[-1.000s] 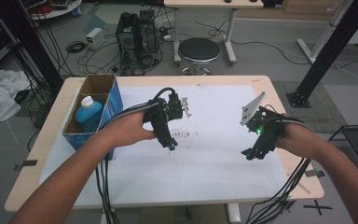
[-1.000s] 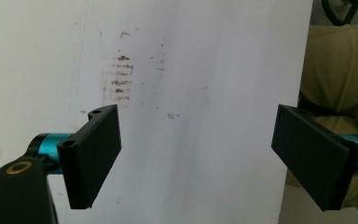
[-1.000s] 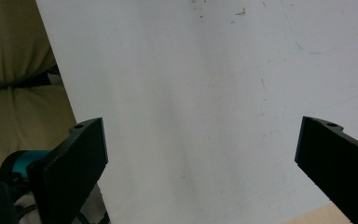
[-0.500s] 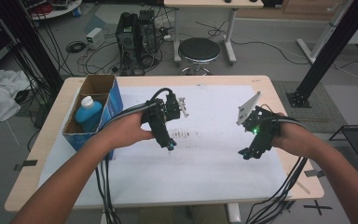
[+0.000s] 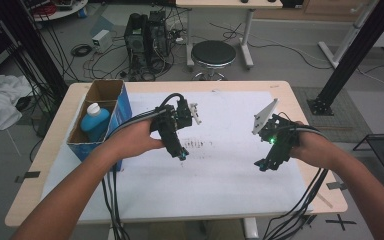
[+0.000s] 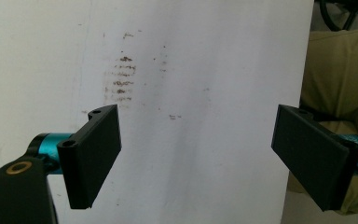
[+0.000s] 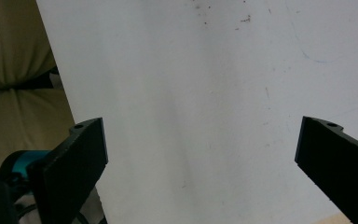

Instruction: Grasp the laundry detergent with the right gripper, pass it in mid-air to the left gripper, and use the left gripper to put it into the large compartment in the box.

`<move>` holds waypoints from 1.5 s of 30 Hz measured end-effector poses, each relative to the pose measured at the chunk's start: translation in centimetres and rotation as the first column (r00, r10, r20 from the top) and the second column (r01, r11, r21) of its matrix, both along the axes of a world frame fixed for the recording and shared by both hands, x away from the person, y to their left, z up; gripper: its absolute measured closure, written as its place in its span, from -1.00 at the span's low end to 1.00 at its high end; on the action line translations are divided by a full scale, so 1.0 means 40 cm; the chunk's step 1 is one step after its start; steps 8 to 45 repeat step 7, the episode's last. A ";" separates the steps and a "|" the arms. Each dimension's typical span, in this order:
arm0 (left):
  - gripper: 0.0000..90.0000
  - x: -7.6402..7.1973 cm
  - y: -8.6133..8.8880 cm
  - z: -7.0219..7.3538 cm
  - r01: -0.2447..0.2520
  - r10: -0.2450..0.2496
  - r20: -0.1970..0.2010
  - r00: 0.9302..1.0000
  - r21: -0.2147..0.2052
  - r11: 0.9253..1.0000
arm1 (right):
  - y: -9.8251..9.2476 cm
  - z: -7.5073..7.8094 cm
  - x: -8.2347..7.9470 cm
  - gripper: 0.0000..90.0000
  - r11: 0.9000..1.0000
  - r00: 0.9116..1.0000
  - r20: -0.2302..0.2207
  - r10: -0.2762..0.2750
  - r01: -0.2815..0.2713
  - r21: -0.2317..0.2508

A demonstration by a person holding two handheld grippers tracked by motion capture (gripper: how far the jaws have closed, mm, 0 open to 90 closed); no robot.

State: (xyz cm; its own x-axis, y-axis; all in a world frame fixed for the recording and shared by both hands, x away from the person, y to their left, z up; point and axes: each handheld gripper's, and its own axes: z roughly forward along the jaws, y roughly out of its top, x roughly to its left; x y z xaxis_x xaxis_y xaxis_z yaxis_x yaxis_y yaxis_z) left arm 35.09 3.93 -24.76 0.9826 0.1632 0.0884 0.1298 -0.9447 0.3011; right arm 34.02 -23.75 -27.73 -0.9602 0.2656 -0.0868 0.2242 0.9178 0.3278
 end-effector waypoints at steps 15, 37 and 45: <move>-0.65 -0.001 0.003 0.003 0.000 0.000 0.007 1.000 -0.005 1.000 | 0.001 -0.001 0.001 -0.97 1.000 1.000 0.001 0.003 -0.003 0.000; -0.65 -0.001 0.003 0.003 0.000 0.000 0.007 1.000 -0.005 1.000 | 0.001 -0.001 0.001 -0.97 1.000 1.000 0.001 0.003 -0.003 0.000; -0.65 -0.001 0.003 0.003 0.000 0.000 0.007 1.000 -0.005 1.000 | 0.001 -0.001 0.001 -0.97 1.000 1.000 0.001 0.003 -0.003 0.000</move>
